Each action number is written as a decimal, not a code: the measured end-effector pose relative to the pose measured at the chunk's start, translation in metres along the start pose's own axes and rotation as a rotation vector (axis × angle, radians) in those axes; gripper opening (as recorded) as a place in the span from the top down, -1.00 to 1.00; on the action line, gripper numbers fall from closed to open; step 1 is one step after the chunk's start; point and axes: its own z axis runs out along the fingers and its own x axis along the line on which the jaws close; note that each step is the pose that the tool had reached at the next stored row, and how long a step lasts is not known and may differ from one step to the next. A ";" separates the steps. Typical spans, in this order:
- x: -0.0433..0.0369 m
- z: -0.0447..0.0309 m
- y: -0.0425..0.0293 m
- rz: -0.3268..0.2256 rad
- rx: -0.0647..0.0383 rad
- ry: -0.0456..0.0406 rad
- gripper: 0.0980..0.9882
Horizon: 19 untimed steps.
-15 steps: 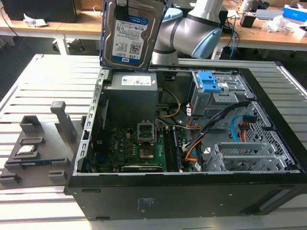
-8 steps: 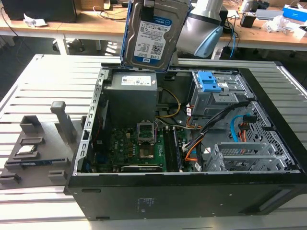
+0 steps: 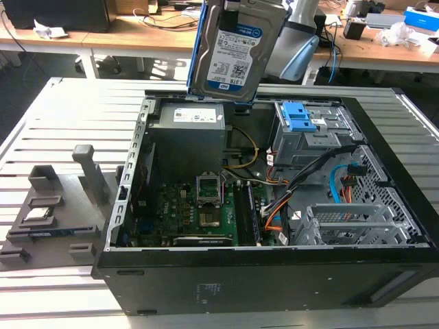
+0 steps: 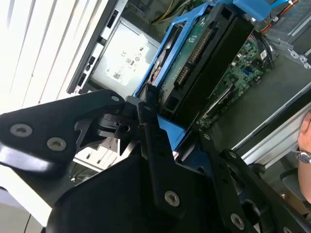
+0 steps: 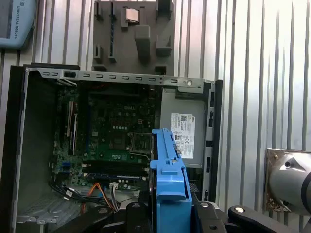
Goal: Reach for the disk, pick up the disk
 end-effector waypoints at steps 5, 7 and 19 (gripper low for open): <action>0.0007 -0.0010 -0.0201 0.000 -0.001 0.0000 0.39; 0.0010 -0.0014 -0.0270 0.000 -0.001 0.0000 0.39; 0.0031 -0.0036 -0.0723 0.000 -0.002 -0.0001 0.39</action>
